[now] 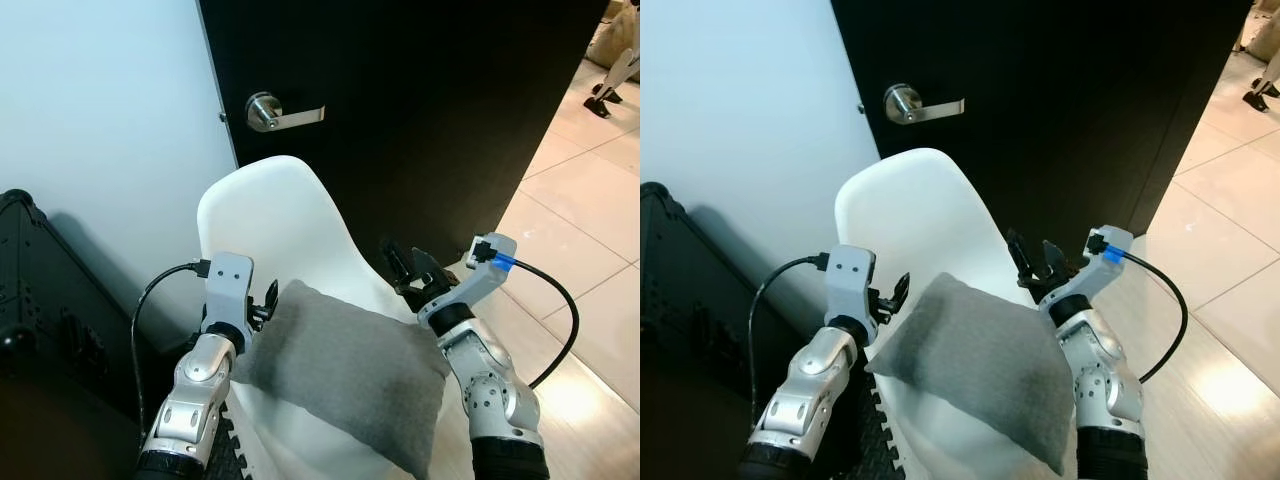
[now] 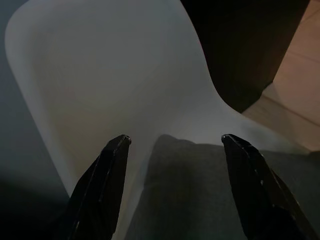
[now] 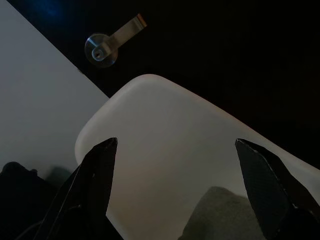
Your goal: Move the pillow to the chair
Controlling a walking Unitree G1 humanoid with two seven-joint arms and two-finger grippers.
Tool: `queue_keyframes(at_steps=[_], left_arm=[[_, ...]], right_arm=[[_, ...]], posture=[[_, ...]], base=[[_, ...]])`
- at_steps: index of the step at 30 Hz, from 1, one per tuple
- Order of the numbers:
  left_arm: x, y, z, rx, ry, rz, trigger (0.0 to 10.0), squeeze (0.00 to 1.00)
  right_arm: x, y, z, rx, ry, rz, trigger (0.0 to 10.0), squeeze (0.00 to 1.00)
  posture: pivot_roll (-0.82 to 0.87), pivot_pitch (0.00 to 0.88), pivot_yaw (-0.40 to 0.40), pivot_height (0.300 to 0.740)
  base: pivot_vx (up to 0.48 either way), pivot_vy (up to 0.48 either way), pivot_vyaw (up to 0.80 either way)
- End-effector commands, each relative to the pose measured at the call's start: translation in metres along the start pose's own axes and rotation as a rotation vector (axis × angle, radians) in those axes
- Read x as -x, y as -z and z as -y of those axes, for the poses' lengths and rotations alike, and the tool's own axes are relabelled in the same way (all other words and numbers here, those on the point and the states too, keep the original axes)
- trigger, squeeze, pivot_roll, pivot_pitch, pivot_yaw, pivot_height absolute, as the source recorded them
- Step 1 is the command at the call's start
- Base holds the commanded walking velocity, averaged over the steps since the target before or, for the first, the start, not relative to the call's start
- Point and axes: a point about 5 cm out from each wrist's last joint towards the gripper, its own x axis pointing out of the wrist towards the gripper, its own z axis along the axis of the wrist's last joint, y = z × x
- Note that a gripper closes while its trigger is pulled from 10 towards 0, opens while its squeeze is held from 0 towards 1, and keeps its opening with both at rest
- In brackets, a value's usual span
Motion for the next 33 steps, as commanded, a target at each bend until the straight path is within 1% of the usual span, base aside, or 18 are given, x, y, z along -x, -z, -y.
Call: queue_keyframes(at_steps=[1,4,11,12,16,19,22,24,33], left_arm=[[0.002,0.006,0.0,-0.028,0.017,-0.036,10.0,0.0],[0.002,0.007,-0.001,-0.028,0.002,-0.043,10.0,0.0],[0.0,0.011,-0.005,-0.009,-0.037,-0.06,10.0,0.0],[0.0,0.014,-0.006,0.002,-0.05,-0.079,10.0,0.0],[0.001,0.016,-0.006,0.029,-0.064,-0.089,10.0,0.0],[0.001,0.019,-0.007,0.019,-0.07,-0.098,10.0,0.0],[0.002,0.019,-0.006,-0.01,-0.055,-0.091,10.0,0.0],[0.002,0.02,-0.006,-0.008,-0.056,-0.092,10.0,0.0],[0.0,0.019,-0.004,-0.015,-0.052,-0.083,10.0,0.0]], right_arm=[[-0.002,0.006,-0.001,0.0,0.004,-0.017,10.0,0.0],[-0.002,0.006,-0.001,0.004,0.006,-0.017,10.0,0.0],[-0.002,0.008,-0.001,0.016,0.011,-0.026,10.0,0.0],[-0.003,0.009,0.0,0.027,0.017,-0.036,10.0,0.0],[-0.003,0.011,0.001,0.033,0.02,-0.043,10.0,0.0],[-0.003,0.011,0.001,0.041,0.021,-0.049,10.0,0.0],[-0.003,0.013,0.0,0.058,0.021,-0.063,10.0,0.0],[-0.004,0.015,0.0,0.06,0.02,-0.077,10.0,0.0],[-0.004,0.018,-0.002,0.047,0.015,-0.085,10.0,0.0]], posture=[[-0.05,0.113,0.061,0.74],[-0.05,0.115,0.061,0.74],[-0.05,0.116,0.061,0.74],[-0.05,0.117,0.059,0.74],[-0.05,0.117,0.059,0.74],[-0.05,0.117,0.059,0.74],[-0.06,0.118,0.058,0.74],[-0.06,0.116,0.057,0.74],[-0.06,0.11,0.053,0.74]], base=[[0.0,-0.469,0.0],[0.0,-0.48,0.0],[0.0,0.0,0.0],[0.0,0.0,0.0],[0.0,0.0,0.0],[0.0,0.0,0.0],[0.0,0.0,0.0],[0.0,0.0,0.0],[0.0,0.0,-0.67]])
